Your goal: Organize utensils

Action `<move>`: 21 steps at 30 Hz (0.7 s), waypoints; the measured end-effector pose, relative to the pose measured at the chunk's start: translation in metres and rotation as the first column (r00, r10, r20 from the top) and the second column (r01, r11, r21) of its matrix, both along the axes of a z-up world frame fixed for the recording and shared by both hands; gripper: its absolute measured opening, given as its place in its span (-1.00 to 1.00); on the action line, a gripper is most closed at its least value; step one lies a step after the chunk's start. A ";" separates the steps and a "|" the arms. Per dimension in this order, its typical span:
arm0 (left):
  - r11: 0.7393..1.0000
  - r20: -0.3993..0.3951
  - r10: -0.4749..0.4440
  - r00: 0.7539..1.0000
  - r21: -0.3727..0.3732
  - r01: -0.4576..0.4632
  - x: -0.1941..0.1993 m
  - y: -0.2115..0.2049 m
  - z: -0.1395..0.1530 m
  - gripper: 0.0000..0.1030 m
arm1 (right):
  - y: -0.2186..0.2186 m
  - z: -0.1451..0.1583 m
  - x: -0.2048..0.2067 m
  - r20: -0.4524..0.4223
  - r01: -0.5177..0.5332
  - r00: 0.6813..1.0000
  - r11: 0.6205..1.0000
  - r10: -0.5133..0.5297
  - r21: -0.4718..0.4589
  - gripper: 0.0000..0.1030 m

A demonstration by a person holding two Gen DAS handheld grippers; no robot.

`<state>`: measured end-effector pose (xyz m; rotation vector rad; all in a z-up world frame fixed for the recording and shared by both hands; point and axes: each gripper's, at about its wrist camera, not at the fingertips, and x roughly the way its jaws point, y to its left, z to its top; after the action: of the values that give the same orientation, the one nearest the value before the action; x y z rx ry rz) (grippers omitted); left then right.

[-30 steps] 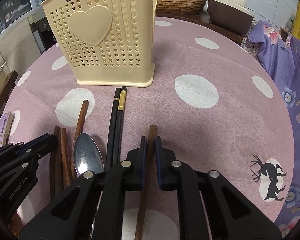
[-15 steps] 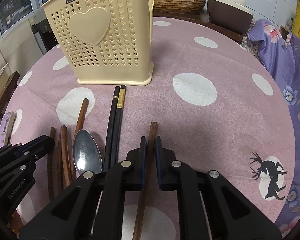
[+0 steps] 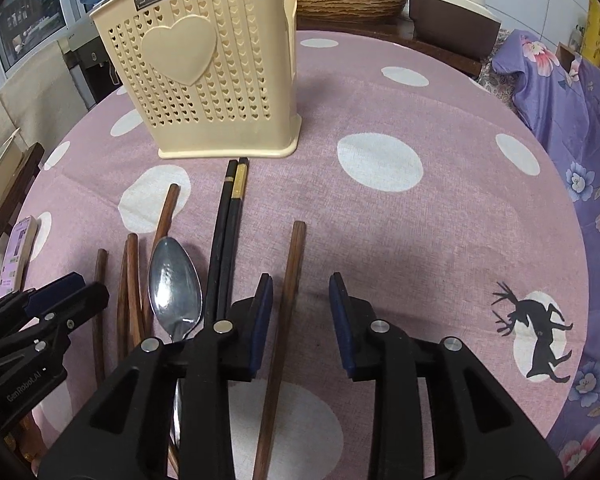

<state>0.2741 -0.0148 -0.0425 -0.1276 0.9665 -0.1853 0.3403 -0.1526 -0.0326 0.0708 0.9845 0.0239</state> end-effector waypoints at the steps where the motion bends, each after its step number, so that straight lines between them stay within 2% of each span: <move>1: 1.000 0.001 0.000 1.000 0.005 0.000 0.000 -0.001 0.000 -0.22 | 0.000 0.000 -0.001 0.003 0.000 1.000 1.000 0.000 -0.005 -0.41; 4: 1.000 0.006 0.004 1.000 0.023 -0.004 0.002 -0.003 -0.001 -0.26 | 0.003 0.000 0.001 0.004 -0.001 1.000 1.000 0.001 -0.012 -0.41; 11: 0.996 0.018 0.010 1.000 0.091 -0.012 0.017 -0.008 -0.001 -0.61 | 0.009 -0.001 0.014 0.005 0.014 1.000 0.999 -0.014 -0.038 -0.42; 15: 0.994 0.021 0.010 1.000 0.110 -0.013 0.019 -0.010 -0.001 -0.75 | 0.011 0.000 0.020 0.006 0.019 1.000 0.999 -0.018 -0.041 -0.59; 19: 0.995 0.020 0.011 1.000 0.102 -0.013 0.019 -0.011 -0.001 -0.77 | 0.014 0.000 0.021 0.008 0.021 1.000 0.999 -0.020 -0.050 -0.83; 21: 0.995 0.019 0.007 1.000 0.097 -0.009 0.020 -0.012 -0.001 -0.79 | 0.014 0.000 0.022 0.008 0.019 1.000 0.999 -0.019 -0.048 -0.83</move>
<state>0.2942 -0.0272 -0.0433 -0.0403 0.9547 -0.1316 0.3624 -0.1389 -0.0323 0.0356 0.9758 -0.0172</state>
